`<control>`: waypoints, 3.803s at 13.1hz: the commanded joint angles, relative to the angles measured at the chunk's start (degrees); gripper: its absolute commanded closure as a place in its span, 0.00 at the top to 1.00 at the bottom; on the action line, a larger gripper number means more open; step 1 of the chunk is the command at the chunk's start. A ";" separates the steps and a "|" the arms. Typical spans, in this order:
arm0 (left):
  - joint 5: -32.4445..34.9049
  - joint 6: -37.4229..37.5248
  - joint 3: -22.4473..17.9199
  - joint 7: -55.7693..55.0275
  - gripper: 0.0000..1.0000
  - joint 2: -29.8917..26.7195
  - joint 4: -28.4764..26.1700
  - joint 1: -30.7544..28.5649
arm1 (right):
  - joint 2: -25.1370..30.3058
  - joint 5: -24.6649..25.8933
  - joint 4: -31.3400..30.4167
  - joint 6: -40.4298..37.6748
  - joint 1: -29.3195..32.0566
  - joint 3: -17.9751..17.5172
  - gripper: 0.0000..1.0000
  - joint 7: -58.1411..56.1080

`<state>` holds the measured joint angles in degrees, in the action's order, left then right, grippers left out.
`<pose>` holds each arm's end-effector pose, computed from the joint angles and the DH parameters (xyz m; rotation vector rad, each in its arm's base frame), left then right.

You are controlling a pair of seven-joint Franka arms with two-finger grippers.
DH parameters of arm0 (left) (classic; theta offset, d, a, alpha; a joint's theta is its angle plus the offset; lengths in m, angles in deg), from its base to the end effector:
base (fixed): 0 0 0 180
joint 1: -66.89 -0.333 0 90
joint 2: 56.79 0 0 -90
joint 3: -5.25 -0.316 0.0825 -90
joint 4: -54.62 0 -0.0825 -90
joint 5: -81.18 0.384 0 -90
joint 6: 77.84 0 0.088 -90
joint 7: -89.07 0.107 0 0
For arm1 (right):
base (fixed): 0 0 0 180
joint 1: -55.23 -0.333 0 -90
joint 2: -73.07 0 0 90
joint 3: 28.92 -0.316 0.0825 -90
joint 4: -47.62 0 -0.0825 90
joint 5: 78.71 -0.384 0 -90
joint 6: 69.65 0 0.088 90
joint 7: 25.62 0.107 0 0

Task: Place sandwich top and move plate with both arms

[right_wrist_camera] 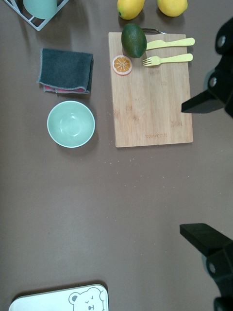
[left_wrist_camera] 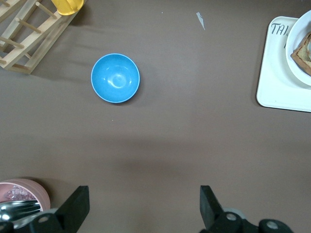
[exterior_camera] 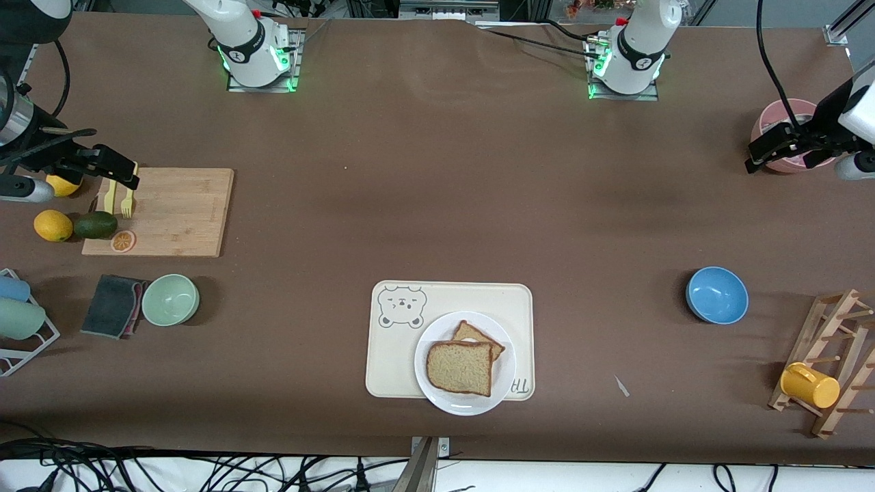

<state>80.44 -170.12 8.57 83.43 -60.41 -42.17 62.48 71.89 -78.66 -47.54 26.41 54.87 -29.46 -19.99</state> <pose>0.5367 0.0079 0.6063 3.1274 0.1851 -0.0251 0.5672 0.0088 0.5794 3.1380 -0.1295 -0.0076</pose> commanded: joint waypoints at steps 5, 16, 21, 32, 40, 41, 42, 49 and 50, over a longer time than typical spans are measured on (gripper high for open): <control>1.54 1.22 -1.03 0.36 1.00 -1.12 0.90 0.28 | 0.30 -0.66 0.59 -0.79 0.18 -0.07 1.00 -0.62; 1.27 1.05 -0.86 0.46 1.00 -0.86 0.90 0.02 | 0.22 -0.75 0.59 -0.79 0.18 -0.07 1.00 -0.53; 1.27 1.05 -0.95 0.54 1.00 -0.77 0.90 0.02 | 0.21 -0.66 0.59 -0.79 0.18 0.01 1.00 -0.53; 1.27 0.96 -0.95 0.54 1.00 -0.60 0.90 -0.25 | -0.75 0.83 1.47 -0.35 0.01 -0.16 1.00 0.35; 1.27 0.61 -1.03 0.46 1.00 -0.07 0.90 -0.25 | -1.37 1.10 2.53 -0.43 0.27 0.01 1.00 0.08; 1.27 0.61 -1.12 0.46 1.00 0.11 0.90 0.27 | -1.37 1.27 2.53 -0.52 0.27 0.01 1.00 0.08; 1.36 0.61 -1.91 0.37 1.00 0.02 0.81 1.76 | -1.37 1.28 2.53 -0.52 0.44 0.10 1.00 0.08; 1.36 0.78 -10.09 0.10 1.00 -0.16 0.90 8.81 | -1.37 1.36 2.62 -0.43 0.45 0.10 1.00 0.08; 1.36 0.78 -10.09 0.19 1.00 -0.16 0.90 8.80 | -1.37 1.45 2.62 -0.35 0.27 0.10 1.00 0.17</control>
<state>80.44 -169.96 -0.93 83.48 -60.58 -41.99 70.45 71.13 -77.88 -46.42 26.56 54.98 -29.09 -19.96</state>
